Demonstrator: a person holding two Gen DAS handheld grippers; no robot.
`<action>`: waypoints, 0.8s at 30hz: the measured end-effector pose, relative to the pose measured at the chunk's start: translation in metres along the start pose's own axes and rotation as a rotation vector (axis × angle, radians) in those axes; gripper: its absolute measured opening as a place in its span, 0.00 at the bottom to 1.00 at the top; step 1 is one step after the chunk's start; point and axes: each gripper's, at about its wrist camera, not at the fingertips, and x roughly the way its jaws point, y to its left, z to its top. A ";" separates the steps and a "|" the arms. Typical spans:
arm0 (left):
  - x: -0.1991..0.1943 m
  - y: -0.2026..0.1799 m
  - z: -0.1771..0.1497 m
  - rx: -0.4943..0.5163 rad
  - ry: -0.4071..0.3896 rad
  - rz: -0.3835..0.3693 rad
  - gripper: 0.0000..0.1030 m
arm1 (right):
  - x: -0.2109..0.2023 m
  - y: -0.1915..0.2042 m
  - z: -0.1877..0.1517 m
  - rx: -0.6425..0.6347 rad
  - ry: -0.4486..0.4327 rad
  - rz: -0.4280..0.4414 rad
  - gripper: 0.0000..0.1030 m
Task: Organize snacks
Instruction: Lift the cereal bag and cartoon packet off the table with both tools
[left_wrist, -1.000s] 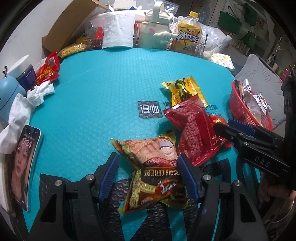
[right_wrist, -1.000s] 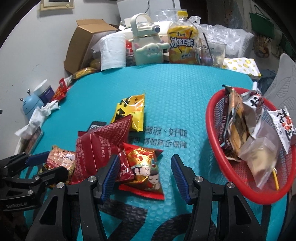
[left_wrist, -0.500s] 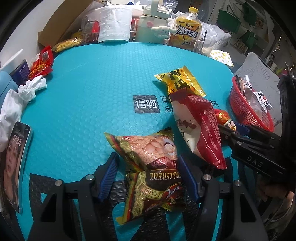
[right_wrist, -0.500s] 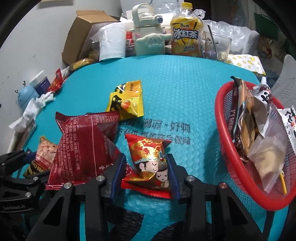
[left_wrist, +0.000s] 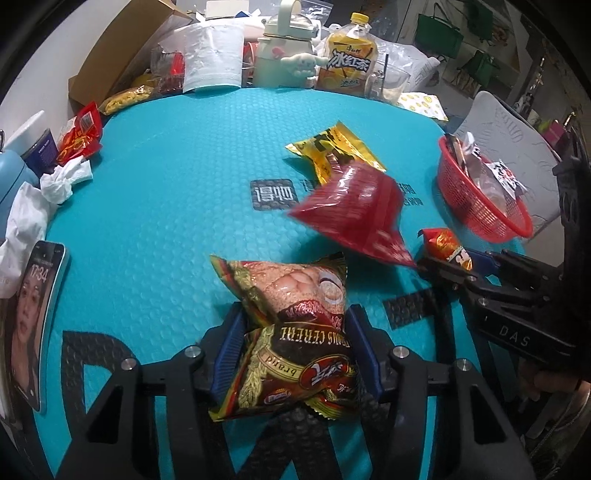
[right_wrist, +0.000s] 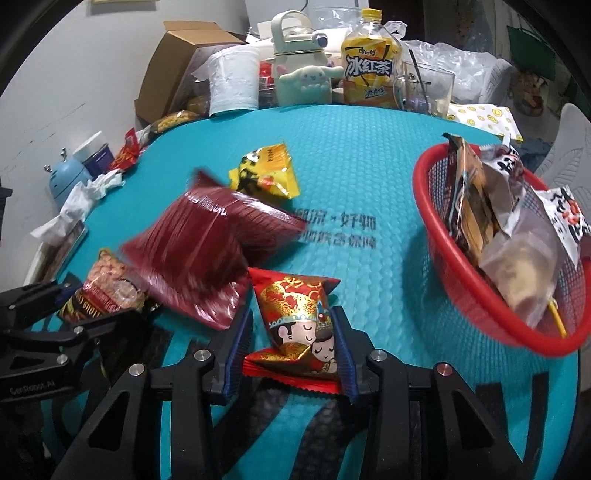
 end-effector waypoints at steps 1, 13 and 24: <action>-0.001 -0.001 -0.002 0.004 0.002 -0.002 0.53 | -0.002 0.001 -0.003 -0.002 0.002 0.003 0.40; -0.012 -0.025 -0.026 0.077 0.052 -0.074 0.53 | -0.026 0.010 -0.038 -0.025 0.019 0.016 0.40; -0.016 -0.042 -0.039 0.150 0.096 -0.099 0.54 | -0.048 0.016 -0.068 -0.065 0.043 0.000 0.40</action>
